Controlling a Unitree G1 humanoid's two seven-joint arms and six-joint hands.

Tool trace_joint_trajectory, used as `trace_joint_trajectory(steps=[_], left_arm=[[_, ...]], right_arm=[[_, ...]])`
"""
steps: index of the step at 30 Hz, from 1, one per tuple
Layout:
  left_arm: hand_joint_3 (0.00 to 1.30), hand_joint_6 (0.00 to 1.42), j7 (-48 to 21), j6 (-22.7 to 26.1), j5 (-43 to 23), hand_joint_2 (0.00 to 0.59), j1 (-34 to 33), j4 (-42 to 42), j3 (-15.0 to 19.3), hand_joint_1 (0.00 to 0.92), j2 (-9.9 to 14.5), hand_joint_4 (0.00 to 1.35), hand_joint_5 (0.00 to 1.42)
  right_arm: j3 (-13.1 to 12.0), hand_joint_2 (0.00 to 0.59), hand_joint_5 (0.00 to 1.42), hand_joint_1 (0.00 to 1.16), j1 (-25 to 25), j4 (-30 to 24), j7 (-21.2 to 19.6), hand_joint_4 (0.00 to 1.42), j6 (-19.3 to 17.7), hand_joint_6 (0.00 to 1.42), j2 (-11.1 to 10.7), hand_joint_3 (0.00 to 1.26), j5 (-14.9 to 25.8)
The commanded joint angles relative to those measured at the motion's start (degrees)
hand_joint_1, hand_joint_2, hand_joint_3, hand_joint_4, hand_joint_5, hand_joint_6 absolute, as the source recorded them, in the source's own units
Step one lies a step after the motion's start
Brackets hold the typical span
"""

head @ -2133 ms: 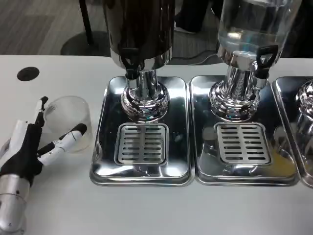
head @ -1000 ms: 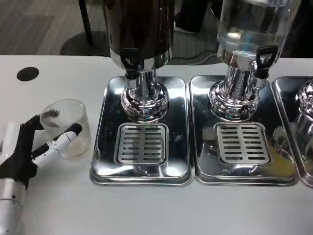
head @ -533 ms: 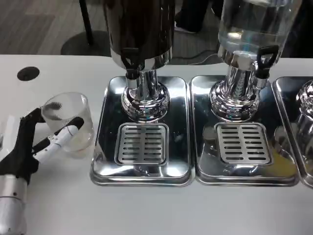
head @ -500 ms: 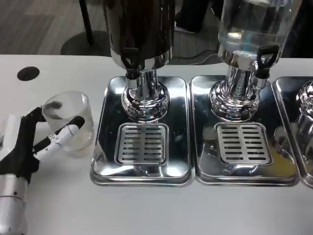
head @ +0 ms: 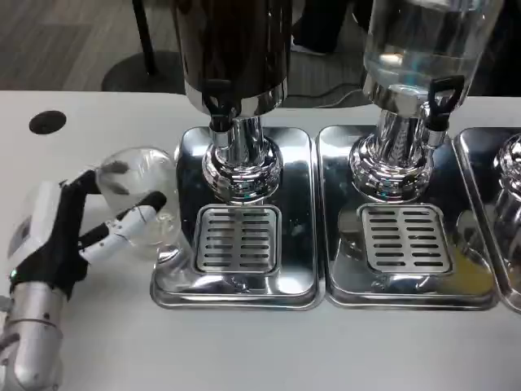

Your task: Grasp the cup under the faucet to collect the drink, then remove the cup.

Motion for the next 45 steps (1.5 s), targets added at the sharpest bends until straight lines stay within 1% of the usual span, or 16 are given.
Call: trace_joint_trajectory(steps=[1,6,10,20,28,37,41,45], left_arm=[[0.34,0.09,0.04,-0.17,0.88,0.182,-0.32,-1.77,-1.29,0.263,-0.85,0.48,0.24],[0.34,0.09,-0.02,-0.04,1.92,0.182,-0.19,-2.51,-2.99,0.263,-1.43,0.49,0.24],[0.34,0.09,-0.13,0.03,2.51,0.180,-0.11,-2.82,-3.37,0.269,-1.69,0.49,0.24],[0.34,0.09,-0.35,-0.17,3.84,0.179,1.79,-5.99,-5.78,0.276,-2.54,0.49,0.24],[0.34,0.09,-0.33,0.18,3.49,0.179,2.56,-7.04,-5.89,0.277,-3.48,0.50,0.24],[0.35,0.09,0.00,2.18,2.86,0.183,-0.34,-4.02,-4.97,0.268,-4.28,0.50,0.24],[0.35,0.09,1.39,2.98,3.52,0.190,-2.76,0.18,-5.67,0.254,-5.59,0.49,0.25],[0.35,0.09,2.48,2.65,4.42,0.191,-3.57,2.29,-6.93,0.252,-6.46,0.49,0.25]], right_arm=[[-0.33,0.586,0.17,0.60,0.10,-0.38,-0.51,0.27,-0.83,0.12,0.28,0.40,0.44],[-0.39,0.586,0.17,0.60,0.13,-0.34,-0.59,0.28,-0.98,0.12,0.33,0.40,0.57],[-0.45,0.586,0.17,0.60,0.12,-0.35,-0.60,0.28,-1.15,0.12,0.38,0.40,0.59],[-0.69,0.586,0.17,0.60,0.06,-0.16,-0.51,0.28,-1.40,0.12,0.50,0.40,0.96],[-0.68,0.586,0.17,0.60,-0.18,-0.03,-0.37,0.28,-1.32,0.12,0.45,0.40,1.00],[-0.54,0.586,0.17,0.60,-0.54,-0.35,-0.12,0.28,-1.20,0.12,0.49,0.40,1.03],[-0.61,0.586,0.17,0.60,-0.40,-0.62,-0.06,0.28,-1.29,0.12,0.46,0.40,1.03],[-0.97,0.586,0.18,0.60,0.08,-0.74,-0.18,0.28,-1.45,0.12,0.48,0.40,1.27]])
